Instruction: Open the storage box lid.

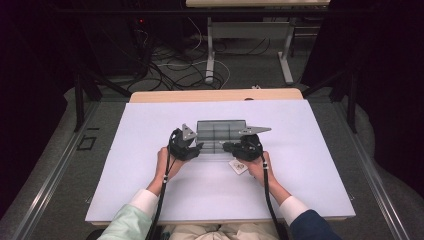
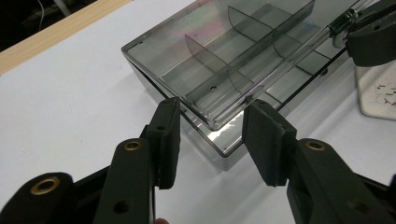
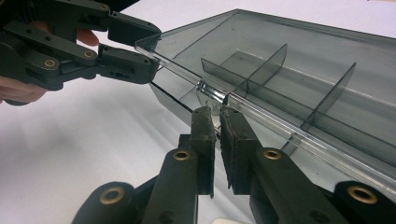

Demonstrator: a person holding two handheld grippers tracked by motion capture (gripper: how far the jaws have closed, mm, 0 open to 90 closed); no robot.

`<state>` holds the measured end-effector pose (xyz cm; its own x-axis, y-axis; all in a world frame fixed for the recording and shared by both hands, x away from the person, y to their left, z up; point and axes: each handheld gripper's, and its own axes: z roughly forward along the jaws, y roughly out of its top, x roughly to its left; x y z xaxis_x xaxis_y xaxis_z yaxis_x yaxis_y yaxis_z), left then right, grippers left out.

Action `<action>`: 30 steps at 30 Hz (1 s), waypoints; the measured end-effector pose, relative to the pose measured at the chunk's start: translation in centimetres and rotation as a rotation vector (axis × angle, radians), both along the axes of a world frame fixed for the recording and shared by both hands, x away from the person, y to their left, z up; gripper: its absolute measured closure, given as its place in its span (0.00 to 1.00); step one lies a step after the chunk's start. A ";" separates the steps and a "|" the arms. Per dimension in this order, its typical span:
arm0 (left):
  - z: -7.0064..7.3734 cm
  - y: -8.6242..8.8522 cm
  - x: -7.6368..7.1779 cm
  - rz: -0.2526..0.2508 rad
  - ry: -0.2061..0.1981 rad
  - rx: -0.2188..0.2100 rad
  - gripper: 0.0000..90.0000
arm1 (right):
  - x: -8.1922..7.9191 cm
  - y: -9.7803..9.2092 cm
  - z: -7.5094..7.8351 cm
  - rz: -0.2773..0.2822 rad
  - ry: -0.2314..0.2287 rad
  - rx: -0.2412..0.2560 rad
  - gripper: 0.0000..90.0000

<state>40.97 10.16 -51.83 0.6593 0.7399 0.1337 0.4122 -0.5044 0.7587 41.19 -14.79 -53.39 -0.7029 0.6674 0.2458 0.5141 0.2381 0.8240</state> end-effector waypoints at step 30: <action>0.6 1.0 0.0 -0.011 -0.050 -0.090 0.72 | -0.3 -3.9 1.9 -0.122 -0.080 -0.185 0.75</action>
